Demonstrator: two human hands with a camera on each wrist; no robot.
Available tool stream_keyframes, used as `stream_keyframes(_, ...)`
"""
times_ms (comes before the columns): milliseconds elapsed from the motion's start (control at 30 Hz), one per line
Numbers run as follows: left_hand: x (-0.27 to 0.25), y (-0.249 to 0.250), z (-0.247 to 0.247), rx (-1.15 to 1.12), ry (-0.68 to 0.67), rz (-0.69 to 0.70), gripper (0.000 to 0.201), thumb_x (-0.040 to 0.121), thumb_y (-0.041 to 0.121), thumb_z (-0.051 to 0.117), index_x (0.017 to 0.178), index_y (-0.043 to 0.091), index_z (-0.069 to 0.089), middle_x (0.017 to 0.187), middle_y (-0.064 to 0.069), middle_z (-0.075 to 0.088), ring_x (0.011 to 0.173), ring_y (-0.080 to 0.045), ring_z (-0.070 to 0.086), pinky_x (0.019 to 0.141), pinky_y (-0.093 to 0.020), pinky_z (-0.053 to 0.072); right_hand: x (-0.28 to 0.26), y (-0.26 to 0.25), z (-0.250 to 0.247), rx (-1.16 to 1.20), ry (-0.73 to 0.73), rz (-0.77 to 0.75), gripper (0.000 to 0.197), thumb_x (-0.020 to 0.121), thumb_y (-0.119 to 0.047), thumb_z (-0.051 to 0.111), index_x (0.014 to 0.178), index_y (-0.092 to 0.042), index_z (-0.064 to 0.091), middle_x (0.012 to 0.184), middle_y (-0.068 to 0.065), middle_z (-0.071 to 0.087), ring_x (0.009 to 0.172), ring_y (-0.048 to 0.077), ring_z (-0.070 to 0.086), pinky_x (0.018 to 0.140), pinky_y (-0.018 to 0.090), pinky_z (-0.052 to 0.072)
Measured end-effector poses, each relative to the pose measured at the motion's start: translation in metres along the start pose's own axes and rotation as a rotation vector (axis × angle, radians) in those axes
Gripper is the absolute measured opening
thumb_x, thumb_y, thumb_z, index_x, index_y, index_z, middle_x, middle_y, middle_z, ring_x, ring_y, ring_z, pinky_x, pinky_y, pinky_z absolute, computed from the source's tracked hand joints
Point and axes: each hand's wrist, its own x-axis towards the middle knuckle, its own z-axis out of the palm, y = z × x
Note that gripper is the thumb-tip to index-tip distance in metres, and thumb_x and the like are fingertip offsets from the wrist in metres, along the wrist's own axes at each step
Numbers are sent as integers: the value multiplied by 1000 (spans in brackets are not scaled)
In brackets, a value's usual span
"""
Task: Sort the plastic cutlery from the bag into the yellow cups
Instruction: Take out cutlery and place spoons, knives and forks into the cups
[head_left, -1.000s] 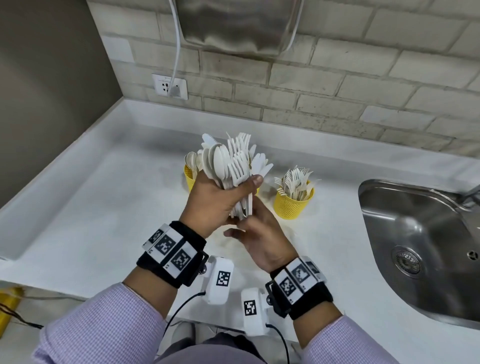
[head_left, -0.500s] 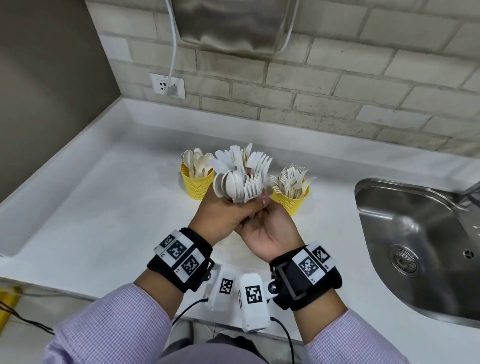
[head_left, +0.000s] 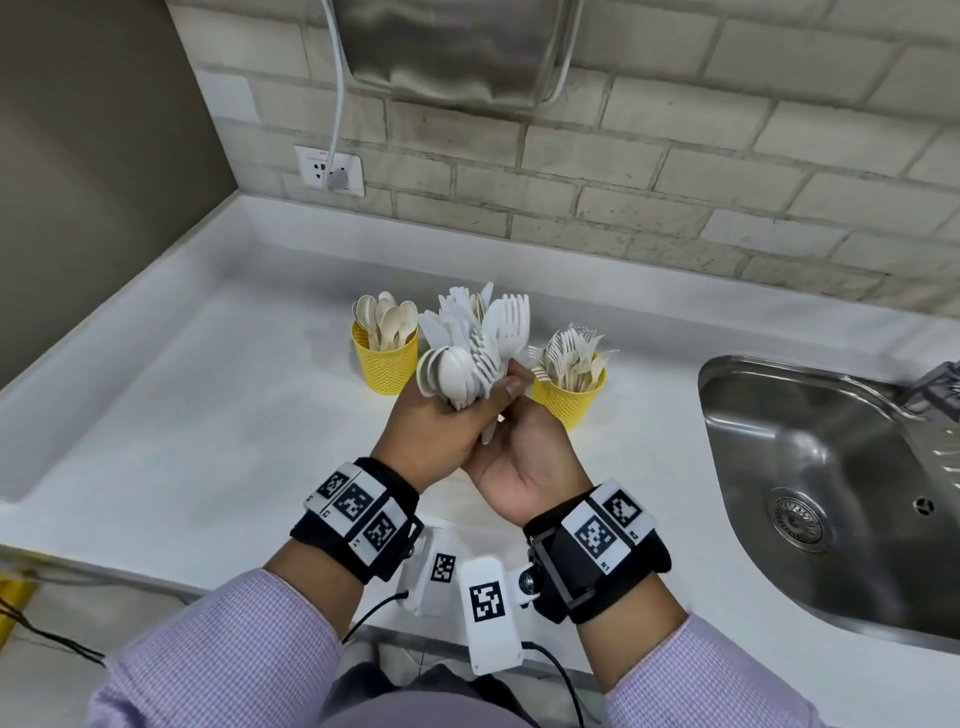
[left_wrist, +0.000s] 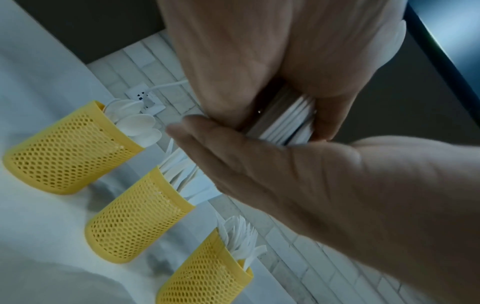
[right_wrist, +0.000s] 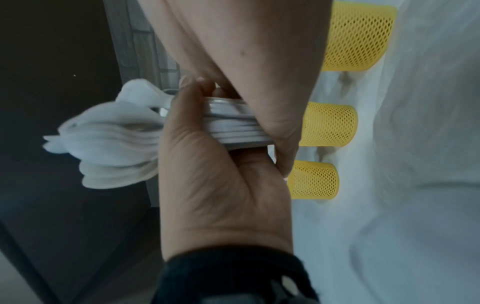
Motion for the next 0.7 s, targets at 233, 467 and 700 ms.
stream_keyframes(233, 0, 5, -13, -110, -117, 13, 18, 96, 24, 71, 108, 11, 73, 91, -20, 76, 89, -43, 72, 84, -56, 60, -17, -17, 7, -413, 58, -213, 23, 102, -31, 52, 100, -27, 75, 83, -3, 71, 82, 16, 66, 79, 37, 50)
stream_keyframes(467, 5, 5, -32, -54, -179, -11, 10, 94, 19, 72, 91, 10, 69, 75, -10, 69, 72, -32, 68, 72, -46, 59, -21, -37, 24, -769, -154, -637, 22, 91, -16, 59, 107, -9, 71, 95, 12, 72, 82, 22, 65, 70, 42, 56)
stream_keyframes(700, 19, 1, -61, -2, -157, 57, 10, 89, 20, 74, 97, 25, 72, 90, 13, 74, 90, -10, 70, 82, -28, 56, -9, -28, 41, -852, -349, -706, 12, 87, -3, 66, 98, 1, 69, 102, 32, 64, 92, 27, 61, 81, 32, 53)
